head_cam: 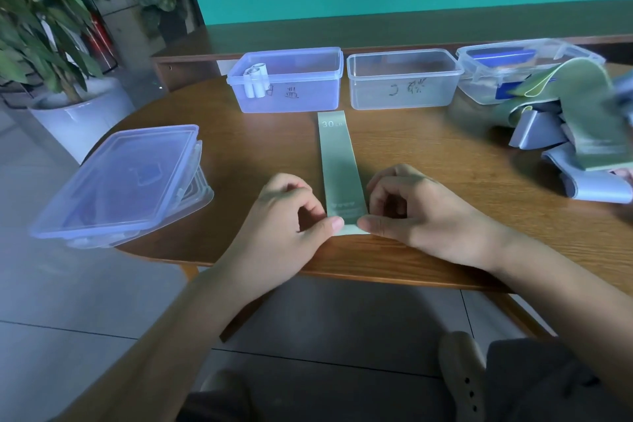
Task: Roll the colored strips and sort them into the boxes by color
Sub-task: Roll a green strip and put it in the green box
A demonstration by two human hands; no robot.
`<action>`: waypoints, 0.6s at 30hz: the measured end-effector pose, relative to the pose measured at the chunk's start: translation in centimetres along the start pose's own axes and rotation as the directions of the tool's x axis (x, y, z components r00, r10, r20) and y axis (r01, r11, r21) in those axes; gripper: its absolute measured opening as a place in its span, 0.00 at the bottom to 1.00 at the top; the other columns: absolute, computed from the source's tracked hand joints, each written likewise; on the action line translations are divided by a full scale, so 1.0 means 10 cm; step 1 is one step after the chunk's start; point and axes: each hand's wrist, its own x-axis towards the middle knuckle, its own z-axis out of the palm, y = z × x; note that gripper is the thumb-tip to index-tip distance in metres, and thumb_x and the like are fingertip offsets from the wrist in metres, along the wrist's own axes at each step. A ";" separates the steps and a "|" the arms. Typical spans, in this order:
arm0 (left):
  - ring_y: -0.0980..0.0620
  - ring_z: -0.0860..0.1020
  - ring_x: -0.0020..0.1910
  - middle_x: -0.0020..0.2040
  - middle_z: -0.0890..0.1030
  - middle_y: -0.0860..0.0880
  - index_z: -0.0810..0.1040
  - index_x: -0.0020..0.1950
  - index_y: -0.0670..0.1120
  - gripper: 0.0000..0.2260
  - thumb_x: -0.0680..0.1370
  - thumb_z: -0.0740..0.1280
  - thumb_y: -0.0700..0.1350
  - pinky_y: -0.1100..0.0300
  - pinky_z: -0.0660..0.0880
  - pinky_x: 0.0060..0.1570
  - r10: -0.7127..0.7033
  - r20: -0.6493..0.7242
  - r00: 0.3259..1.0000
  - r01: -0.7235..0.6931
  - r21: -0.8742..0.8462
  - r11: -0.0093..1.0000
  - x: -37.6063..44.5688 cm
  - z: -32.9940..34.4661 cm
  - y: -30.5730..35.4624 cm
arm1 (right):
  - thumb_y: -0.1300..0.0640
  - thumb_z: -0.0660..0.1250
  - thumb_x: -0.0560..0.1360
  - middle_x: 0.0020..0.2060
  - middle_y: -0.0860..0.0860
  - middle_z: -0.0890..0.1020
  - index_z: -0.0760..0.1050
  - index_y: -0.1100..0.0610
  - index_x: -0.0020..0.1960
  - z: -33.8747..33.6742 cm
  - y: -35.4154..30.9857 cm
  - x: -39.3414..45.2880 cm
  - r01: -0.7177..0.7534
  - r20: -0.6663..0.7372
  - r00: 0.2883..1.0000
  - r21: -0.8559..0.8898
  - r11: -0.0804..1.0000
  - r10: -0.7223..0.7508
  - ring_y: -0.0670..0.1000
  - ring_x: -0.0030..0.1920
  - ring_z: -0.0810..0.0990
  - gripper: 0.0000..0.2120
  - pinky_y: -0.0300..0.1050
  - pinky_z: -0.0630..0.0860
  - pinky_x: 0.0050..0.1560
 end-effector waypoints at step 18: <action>0.58 0.77 0.47 0.43 0.78 0.61 0.83 0.45 0.56 0.04 0.75 0.72 0.54 0.70 0.71 0.43 0.149 0.056 0.987 -0.149 -0.004 0.989 0.03 -0.03 0.00 | 0.52 0.75 0.75 0.54 0.44 0.76 0.85 0.47 0.51 0.04 0.07 -0.01 0.245 0.039 0.969 -0.115 0.963 -0.242 0.42 0.58 0.76 0.05 0.29 0.66 0.59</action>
